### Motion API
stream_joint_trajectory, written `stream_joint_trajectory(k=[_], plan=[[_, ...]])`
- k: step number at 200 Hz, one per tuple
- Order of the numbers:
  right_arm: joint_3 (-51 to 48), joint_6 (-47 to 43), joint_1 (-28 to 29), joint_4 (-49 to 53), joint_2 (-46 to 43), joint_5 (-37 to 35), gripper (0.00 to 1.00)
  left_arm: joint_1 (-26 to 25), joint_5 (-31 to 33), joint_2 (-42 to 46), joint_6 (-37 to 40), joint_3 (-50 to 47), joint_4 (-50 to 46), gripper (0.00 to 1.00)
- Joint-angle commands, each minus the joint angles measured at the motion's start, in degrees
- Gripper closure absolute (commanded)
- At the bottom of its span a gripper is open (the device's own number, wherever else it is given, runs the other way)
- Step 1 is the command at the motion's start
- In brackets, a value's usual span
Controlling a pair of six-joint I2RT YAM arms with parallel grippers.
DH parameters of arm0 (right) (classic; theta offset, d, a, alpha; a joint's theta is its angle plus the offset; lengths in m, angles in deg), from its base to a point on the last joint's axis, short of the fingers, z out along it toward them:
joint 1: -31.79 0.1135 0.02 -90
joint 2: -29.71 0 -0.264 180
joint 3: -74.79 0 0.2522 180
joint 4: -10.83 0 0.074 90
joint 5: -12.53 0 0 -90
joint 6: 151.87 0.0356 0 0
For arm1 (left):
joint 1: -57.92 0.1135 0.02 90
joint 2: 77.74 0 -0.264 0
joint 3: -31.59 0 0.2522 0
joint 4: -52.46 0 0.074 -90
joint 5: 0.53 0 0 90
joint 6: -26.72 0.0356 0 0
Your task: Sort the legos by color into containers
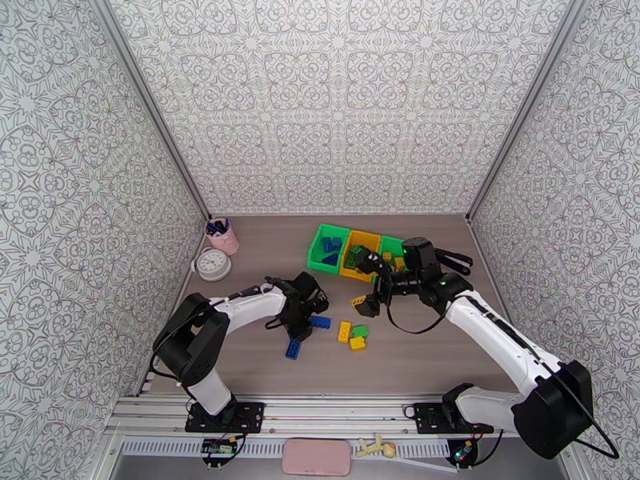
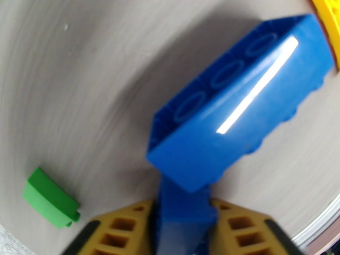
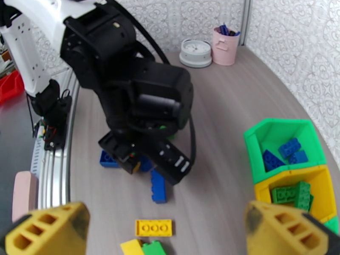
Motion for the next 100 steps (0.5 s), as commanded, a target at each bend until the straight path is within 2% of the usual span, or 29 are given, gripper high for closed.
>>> stream_joint_trajectory(k=[1,29,66,85,100], plan=[[-0.4,-1.2,-0.1,1.1,0.2,0.5,0.00,0.2,0.2,0.5,0.5,0.8,-0.1,0.74],[-0.3,-1.2,-0.1,0.9,0.3,0.0,0.00,0.3,1.1,3.5,0.3,0.6,0.8,0.82],[-0.9,-0.1,-0.1,-1.3,0.1,-1.3,0.00,0.9,2.0,10.2,-3.2,0.9,4.6,0.83],[-3.1,3.6,-0.1,-7.9,-0.6,-3.7,0.01,1.4,3.9,13.5,-6.4,0.3,11.8,0.84],[-4.4,6.7,-0.1,-12.9,-0.8,-5.1,0.00,2.1,4.9,14.8,-10.6,-1.1,22.3,0.85]])
